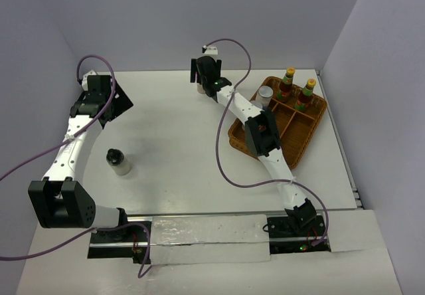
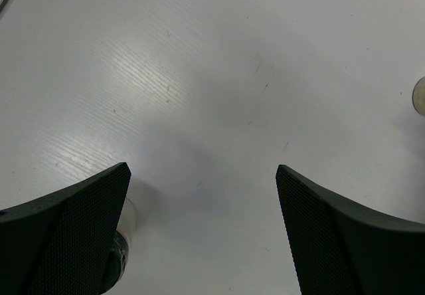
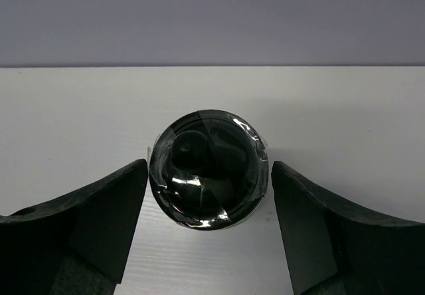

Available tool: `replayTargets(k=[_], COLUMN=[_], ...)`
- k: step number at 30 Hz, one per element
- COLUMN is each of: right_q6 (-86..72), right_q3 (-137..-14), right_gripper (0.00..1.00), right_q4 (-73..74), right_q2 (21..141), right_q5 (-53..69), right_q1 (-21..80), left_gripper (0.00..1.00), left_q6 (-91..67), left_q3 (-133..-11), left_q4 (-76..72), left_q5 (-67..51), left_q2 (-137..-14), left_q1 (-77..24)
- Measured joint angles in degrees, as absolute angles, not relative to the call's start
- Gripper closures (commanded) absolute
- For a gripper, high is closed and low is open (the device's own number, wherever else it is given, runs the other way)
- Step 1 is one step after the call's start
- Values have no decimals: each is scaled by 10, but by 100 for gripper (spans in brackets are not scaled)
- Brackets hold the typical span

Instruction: Organize the condiment bottles

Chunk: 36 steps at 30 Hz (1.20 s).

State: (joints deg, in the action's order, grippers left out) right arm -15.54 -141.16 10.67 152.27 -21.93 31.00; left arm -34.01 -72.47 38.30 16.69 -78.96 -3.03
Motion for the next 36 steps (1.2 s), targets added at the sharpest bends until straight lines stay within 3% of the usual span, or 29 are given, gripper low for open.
replayTargets(k=[8,21,26,36], right_q6=[-153,-154,-153,-155], right_q3=[-1412,-1300,-1205,-906], right_gripper=[45,53,53,57], right_q4=[106,105,135,131], right_q2=[1523,1439,1314,928], right_q5=[-221,-214,-191,-140], right_q1=[310,316,328,388], left_gripper=[0,1,0,0], left_q6=[-340,-340,-341,-344], left_q3=[-725,-724,-714,-692], left_q4=[383,384,384,391], left_q5=[167,167,166,158], left_q2=[-790,-785,-752,-679], left_q1=[-30,-30,-30,-30])
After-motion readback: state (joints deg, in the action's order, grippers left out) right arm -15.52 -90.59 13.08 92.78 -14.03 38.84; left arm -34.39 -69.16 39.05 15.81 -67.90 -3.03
